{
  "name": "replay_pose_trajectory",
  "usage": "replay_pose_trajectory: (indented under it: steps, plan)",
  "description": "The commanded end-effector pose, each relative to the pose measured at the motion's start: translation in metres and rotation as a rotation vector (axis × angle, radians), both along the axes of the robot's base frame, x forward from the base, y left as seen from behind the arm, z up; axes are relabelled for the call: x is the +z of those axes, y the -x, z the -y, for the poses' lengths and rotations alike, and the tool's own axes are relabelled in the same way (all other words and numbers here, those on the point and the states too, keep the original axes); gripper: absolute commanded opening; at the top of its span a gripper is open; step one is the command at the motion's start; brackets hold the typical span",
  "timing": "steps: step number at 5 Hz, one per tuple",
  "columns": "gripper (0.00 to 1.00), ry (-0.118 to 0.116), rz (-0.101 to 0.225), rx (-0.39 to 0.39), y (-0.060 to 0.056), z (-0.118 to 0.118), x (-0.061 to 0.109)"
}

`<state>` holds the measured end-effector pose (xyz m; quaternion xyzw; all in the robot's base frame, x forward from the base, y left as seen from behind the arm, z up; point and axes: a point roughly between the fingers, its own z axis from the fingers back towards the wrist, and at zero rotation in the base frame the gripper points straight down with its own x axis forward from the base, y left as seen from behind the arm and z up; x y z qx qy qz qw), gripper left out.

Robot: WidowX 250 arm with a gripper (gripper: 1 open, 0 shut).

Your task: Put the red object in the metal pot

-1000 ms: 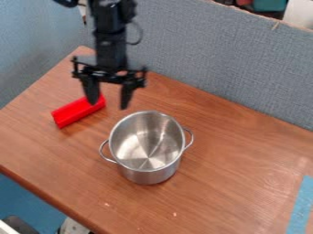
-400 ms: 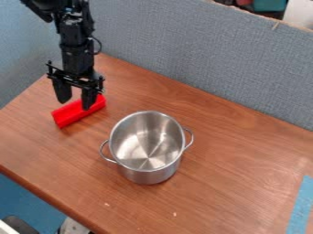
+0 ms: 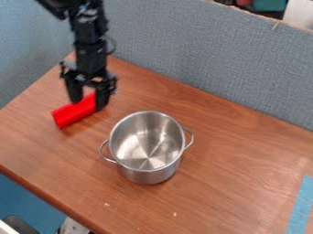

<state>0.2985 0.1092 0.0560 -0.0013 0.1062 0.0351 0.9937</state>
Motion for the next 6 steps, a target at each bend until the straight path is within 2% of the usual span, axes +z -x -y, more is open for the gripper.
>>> replay_pose_trajectory:
  steps: [1,2,3,4,5,6]
  plan:
    - [1.0,-0.017,0.101,-0.044,-0.02,0.012,0.045]
    - [1.0,0.007,0.132,-0.131,0.002,-0.025,0.071]
    - [1.0,0.045,0.121,-0.213,0.025,-0.068,0.095]
    - [1.0,0.065,0.098,-0.432,0.038,-0.071,0.098]
    - [1.0,0.085,0.082,-0.597,0.052,-0.067,0.102]
    - [1.0,0.094,0.094,-0.366,0.058,-0.043,0.092]
